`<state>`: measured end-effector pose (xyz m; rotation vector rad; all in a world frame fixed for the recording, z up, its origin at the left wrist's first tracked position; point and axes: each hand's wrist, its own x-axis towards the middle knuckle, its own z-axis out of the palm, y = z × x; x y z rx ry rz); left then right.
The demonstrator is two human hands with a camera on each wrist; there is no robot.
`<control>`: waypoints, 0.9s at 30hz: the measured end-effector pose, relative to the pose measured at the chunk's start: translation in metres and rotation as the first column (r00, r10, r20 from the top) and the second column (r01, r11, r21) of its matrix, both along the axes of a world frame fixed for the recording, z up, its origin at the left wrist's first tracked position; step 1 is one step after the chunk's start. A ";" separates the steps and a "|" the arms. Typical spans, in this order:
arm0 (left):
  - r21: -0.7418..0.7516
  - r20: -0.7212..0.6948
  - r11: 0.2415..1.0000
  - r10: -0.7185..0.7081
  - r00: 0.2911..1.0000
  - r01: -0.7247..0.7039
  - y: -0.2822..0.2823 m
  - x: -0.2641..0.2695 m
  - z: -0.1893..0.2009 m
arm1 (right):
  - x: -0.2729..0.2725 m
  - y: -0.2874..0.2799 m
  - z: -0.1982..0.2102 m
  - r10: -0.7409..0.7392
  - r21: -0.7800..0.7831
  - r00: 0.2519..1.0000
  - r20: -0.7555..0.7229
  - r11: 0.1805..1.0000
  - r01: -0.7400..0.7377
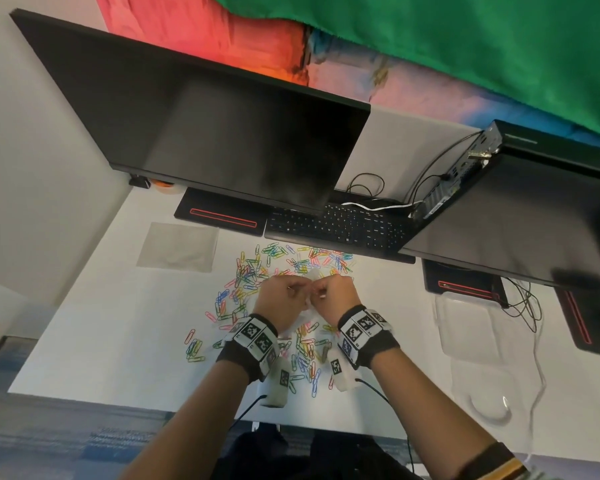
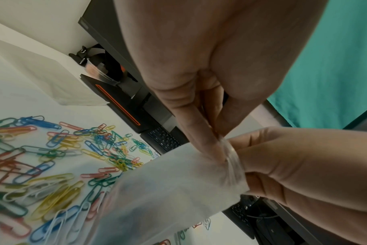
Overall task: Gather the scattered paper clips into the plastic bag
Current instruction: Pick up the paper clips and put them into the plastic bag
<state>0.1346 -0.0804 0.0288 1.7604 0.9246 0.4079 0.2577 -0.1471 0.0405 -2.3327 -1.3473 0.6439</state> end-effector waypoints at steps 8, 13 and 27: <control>-0.014 0.003 0.999 0.033 0.999 -0.033 0.009 -0.005 -0.006 | 0.032 -0.008 0.006 0.065 0.122 0.913 -0.402 0.992 -0.017; 0.001 0.003 0.995 0.103 0.995 -0.103 0.013 -0.013 -0.008 | 0.099 0.003 -0.043 -0.278 0.010 0.949 -0.149 0.959 0.283; 0.040 -0.038 0.997 0.067 0.997 -0.065 0.016 -0.009 -0.015 | 0.092 0.024 -0.117 0.209 -0.289 0.922 0.327 0.951 -0.113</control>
